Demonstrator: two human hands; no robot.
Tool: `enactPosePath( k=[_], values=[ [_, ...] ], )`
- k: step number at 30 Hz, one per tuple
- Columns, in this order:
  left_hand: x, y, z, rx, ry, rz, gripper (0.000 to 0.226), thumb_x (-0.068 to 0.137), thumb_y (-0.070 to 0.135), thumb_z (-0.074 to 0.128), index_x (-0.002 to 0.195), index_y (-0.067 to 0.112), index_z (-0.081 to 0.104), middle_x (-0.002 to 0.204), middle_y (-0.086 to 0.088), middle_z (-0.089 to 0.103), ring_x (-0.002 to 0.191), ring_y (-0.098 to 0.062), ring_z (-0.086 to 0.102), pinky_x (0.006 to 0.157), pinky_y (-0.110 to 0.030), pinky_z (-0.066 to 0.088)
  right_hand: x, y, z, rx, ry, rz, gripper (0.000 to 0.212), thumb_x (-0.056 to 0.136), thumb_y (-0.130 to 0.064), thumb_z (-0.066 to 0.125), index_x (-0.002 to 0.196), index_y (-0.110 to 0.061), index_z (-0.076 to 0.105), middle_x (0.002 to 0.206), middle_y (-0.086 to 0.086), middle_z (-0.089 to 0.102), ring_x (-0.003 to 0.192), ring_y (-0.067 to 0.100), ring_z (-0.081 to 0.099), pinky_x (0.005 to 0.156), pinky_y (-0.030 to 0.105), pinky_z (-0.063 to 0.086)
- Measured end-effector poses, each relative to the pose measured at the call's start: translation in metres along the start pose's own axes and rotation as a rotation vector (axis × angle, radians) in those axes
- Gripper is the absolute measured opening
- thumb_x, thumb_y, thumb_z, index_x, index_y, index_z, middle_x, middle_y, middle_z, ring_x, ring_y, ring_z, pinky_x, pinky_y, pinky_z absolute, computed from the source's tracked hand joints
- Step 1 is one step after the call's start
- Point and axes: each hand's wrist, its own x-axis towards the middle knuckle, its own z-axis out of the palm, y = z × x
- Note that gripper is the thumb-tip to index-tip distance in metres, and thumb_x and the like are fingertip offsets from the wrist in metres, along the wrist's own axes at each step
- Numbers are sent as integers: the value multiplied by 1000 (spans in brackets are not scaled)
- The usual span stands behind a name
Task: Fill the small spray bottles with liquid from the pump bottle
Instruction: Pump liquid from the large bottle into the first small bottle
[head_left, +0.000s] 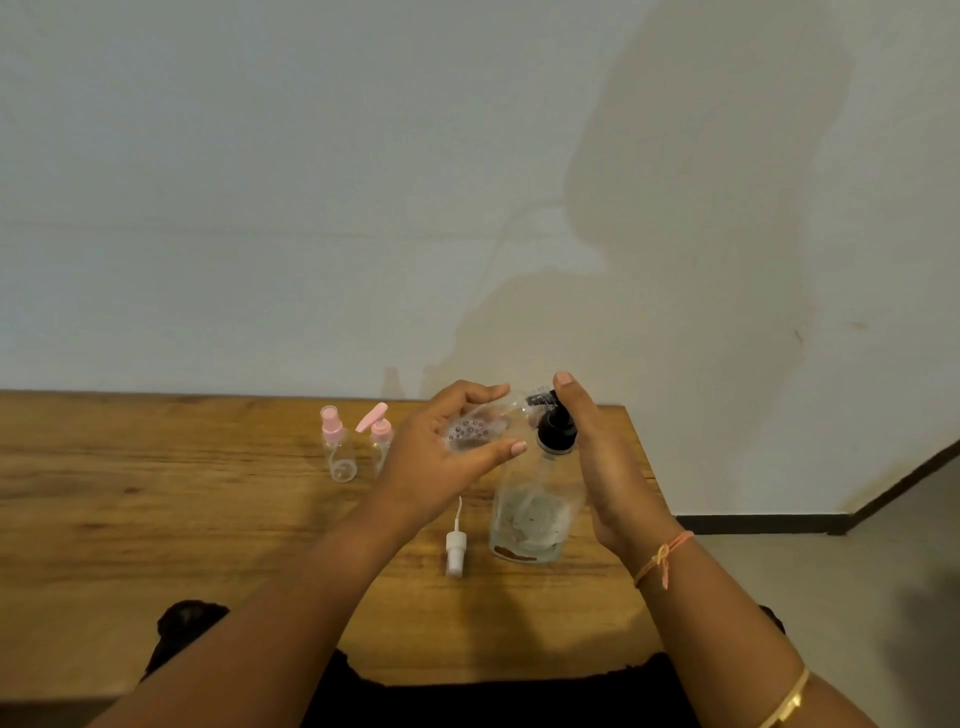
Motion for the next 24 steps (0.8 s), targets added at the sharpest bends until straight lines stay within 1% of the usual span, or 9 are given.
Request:
enactPosePath(
  k=[3,6,9,11,12,15,18,20,24],
  values=[
    [1,-1,0,-13,-19,-15,34,69,15,79,85,35,56,108,26,61,95,10,62,75,-3,45,2,-2,1,-1,3,0,30,94,-50,39,82,-34,60,86,-16,61,80,-4,53,65,16,35],
    [1,1,0,-21,-26,-8,34,69,16,78,86,36,56,110,23,61,97,8,62,76,-8,49,1,-1,1,-8,13,10,30,93,-53,38,83,-34,59,89,-12,61,80,-3,51,67,17,35],
    [0,5,1,-81,-23,-21,34,71,12,76,91,30,57,114,19,59,95,3,64,62,-22,57,0,-2,1,-13,3,3,47,82,-68,36,84,-32,65,92,-7,64,87,3,54,80,29,36],
    [0,6,0,-87,-25,-19,34,70,13,76,91,32,56,113,17,61,93,2,64,55,-22,56,0,-2,-1,-10,-6,-3,58,80,-72,31,94,-30,69,96,-6,67,92,4,56,80,30,36],
    [0,7,0,-82,-28,-15,34,69,16,76,91,33,56,110,17,62,93,3,64,55,-21,55,0,-3,-2,-3,-9,-7,57,83,-70,30,97,-31,69,97,-7,67,93,3,56,81,30,37],
    [0,6,-1,-63,-27,-7,34,68,22,77,91,35,56,106,25,62,95,4,64,61,-20,55,-1,-3,-3,-4,-23,-9,40,90,-62,31,93,-38,63,92,-15,63,88,-3,53,83,29,34],
    [1,2,-1,-52,-37,-19,34,69,19,77,87,37,55,107,27,62,97,3,64,72,-25,56,-2,-2,-1,11,-16,-9,31,93,-53,37,87,-35,62,89,-18,62,83,-5,52,70,19,36],
    [1,-1,0,-74,-54,-35,35,70,13,76,86,34,54,111,24,60,97,2,64,74,-22,56,-1,-2,-1,10,-1,-7,32,94,-50,39,86,-32,64,90,-14,64,83,-4,55,67,17,36],
    [1,1,1,-16,-63,-23,35,73,12,76,87,32,52,113,24,56,93,10,62,75,-5,46,0,-3,-1,7,12,2,33,97,-43,38,82,-29,63,88,-10,65,79,-3,55,64,16,35]
  ],
)
